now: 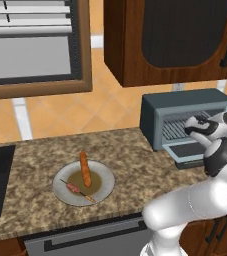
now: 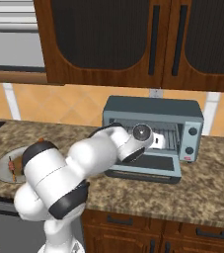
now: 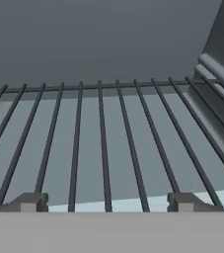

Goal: Pick up the kebab skewer and baguette bread, and place them inside the toaster oven. Close the toaster oven door and start by setting the timer.

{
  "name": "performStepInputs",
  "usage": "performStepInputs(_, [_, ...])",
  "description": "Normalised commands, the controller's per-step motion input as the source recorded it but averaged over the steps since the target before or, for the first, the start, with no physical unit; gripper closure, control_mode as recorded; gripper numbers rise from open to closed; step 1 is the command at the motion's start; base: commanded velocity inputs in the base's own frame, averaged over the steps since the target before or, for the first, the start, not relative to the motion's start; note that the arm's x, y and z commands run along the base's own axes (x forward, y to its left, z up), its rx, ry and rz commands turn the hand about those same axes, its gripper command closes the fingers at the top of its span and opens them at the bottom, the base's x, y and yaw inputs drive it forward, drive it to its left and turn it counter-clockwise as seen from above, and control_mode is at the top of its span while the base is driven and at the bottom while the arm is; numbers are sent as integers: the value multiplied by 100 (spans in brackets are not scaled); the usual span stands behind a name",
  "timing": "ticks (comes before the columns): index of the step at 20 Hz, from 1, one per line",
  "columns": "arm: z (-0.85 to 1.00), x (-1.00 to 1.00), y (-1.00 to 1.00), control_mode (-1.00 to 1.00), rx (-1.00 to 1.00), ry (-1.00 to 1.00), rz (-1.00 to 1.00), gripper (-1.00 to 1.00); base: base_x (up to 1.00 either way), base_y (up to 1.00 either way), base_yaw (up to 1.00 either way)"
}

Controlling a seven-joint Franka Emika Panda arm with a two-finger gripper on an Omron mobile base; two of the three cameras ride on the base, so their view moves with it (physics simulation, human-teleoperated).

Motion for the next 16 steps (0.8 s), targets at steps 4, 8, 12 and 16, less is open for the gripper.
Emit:
performStepInputs(4, [-79, -72, -9, -100, 0, 12, 3, -100, 0, 0, 0])
performStepInputs(8, [-79, -69, -5, -100, 0, 14, 3, -100, 0, 0, 0])
performStepInputs(12, [-76, -70, -6, -100, 0, 14, 4, -100, 0, 0, 0])
performStepInputs(16, [-74, -66, -6, -100, 0, 15, 5, -100, 0, 0, 0])
